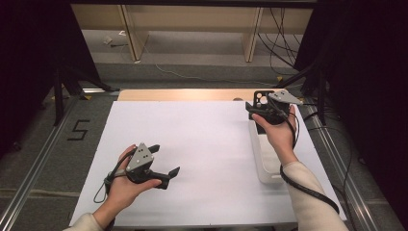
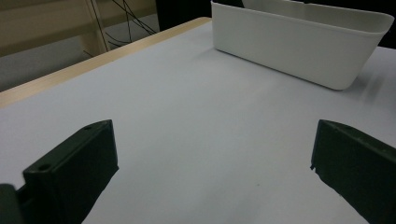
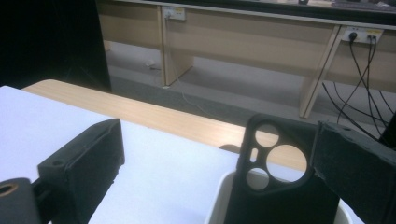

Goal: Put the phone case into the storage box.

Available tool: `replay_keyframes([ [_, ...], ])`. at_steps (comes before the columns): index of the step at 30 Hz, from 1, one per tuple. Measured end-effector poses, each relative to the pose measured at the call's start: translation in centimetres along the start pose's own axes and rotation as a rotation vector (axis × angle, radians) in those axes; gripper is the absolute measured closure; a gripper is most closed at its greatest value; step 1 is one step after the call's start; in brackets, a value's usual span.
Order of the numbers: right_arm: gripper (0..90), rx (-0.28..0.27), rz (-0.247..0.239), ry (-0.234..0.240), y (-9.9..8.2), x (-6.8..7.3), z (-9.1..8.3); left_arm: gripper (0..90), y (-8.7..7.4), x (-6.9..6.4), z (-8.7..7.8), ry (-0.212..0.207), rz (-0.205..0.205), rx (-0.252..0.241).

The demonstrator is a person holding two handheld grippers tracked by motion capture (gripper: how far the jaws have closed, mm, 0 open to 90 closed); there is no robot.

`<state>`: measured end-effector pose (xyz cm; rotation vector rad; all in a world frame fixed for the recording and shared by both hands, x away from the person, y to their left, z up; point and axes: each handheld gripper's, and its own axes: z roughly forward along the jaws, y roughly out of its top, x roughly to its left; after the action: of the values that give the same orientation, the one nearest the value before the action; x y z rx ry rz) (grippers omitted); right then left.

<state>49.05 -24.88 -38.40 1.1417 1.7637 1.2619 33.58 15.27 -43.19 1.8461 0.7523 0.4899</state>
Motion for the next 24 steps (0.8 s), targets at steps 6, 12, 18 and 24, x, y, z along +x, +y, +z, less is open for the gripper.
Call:
replay_keyframes([
  [6,4.1,-0.005,0.003,0.030,-0.1,0.5,-0.6,0.0,0.0,0.0,0.0,0.000,-0.001,0.001],
  [12,4.2,-0.013,0.003,0.048,0.0,0.9,-1.2,0.0,0.0,0.0,0.0,0.000,0.001,0.001],
  [18,4.2,-0.022,-0.004,0.072,0.0,1.6,-1.7,0.0,0.0,0.0,0.0,0.001,0.001,0.001],
  [24,4.2,-0.026,0.000,0.087,0.1,1.9,-2.2,0.0,0.0,0.0,0.0,0.001,0.002,0.001],
])
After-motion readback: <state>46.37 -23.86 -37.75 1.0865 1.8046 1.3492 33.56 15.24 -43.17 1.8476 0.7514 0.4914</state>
